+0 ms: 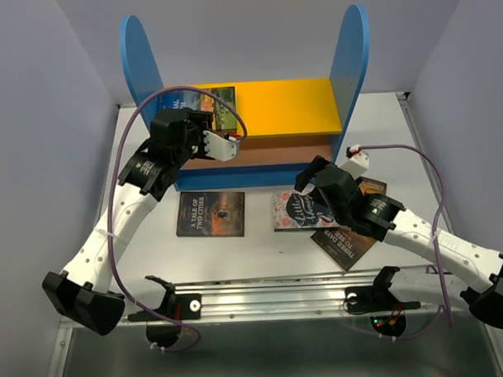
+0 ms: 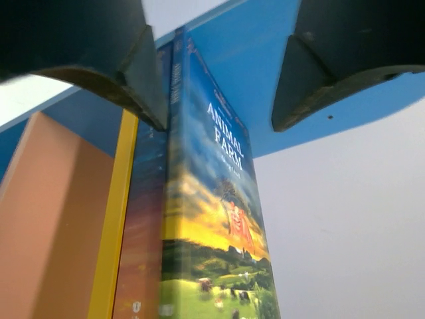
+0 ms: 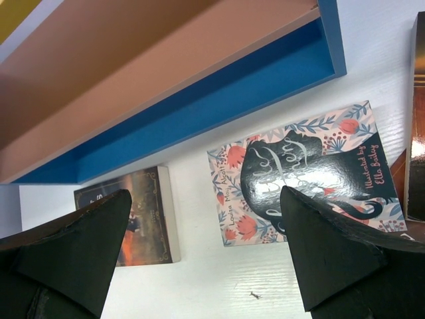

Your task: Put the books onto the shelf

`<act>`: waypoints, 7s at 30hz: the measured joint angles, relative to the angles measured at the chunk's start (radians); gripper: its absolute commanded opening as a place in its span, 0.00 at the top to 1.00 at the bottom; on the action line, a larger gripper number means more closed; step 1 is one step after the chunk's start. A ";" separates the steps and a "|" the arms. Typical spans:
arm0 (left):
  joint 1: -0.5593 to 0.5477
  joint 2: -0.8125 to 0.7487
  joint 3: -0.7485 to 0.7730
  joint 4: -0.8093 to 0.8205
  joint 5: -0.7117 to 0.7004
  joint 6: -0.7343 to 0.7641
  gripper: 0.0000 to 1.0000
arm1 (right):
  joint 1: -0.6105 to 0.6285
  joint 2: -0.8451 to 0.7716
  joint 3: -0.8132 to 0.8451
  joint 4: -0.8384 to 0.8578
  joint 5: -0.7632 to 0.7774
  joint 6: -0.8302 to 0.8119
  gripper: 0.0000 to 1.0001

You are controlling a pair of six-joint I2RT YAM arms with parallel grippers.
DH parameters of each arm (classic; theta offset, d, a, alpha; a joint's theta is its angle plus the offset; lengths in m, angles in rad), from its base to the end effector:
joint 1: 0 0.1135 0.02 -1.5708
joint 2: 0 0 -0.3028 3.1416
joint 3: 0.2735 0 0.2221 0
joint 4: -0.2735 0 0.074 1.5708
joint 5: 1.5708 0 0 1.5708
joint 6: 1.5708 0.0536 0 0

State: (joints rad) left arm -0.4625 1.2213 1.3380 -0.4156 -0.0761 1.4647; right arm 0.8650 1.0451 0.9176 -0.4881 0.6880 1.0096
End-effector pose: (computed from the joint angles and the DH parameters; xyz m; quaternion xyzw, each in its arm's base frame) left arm 0.2197 -0.1050 0.4449 0.6473 0.4772 0.3120 0.5058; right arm 0.1440 0.1164 0.3411 0.2150 0.8227 0.1714 0.4976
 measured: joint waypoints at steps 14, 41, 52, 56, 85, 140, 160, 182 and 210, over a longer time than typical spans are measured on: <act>0.000 -0.090 0.061 -0.113 0.119 -0.034 0.01 | 0.000 0.012 0.021 0.000 -0.026 -0.027 0.00; 0.000 -0.216 0.114 0.220 0.017 -1.767 0.01 | 0.000 0.114 0.146 0.024 -0.252 -0.335 0.00; 0.002 -0.138 -0.042 -0.090 -0.175 -2.040 0.01 | 0.000 0.064 0.095 0.024 -0.248 -0.359 0.00; 0.002 -0.098 -0.012 -0.106 -0.201 -2.039 0.01 | 0.000 0.056 0.088 0.025 -0.240 -0.359 0.00; 0.064 0.069 0.167 -0.167 -0.273 -1.988 0.01 | 0.000 -0.004 0.041 0.024 -0.195 -0.354 0.00; 0.042 0.102 0.103 -0.020 0.101 -1.979 0.01 | 0.000 -0.017 0.014 0.024 -0.187 -0.324 0.00; -0.049 -0.123 -0.126 -0.003 0.095 -1.981 0.01 | 0.000 -0.035 -0.045 0.034 -0.245 -0.338 0.00; -0.340 -0.058 -0.573 0.367 0.231 -2.103 0.01 | -0.270 0.089 -0.189 0.078 -0.304 -0.263 0.00; -0.378 0.258 -0.610 0.551 0.288 -2.123 0.01 | -0.402 0.266 -0.206 0.269 -0.367 -0.385 0.00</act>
State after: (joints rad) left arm -0.8406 1.4796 0.7277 0.1356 0.2123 -0.6579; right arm 0.4629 1.3113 0.7116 -0.2192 0.3214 0.6243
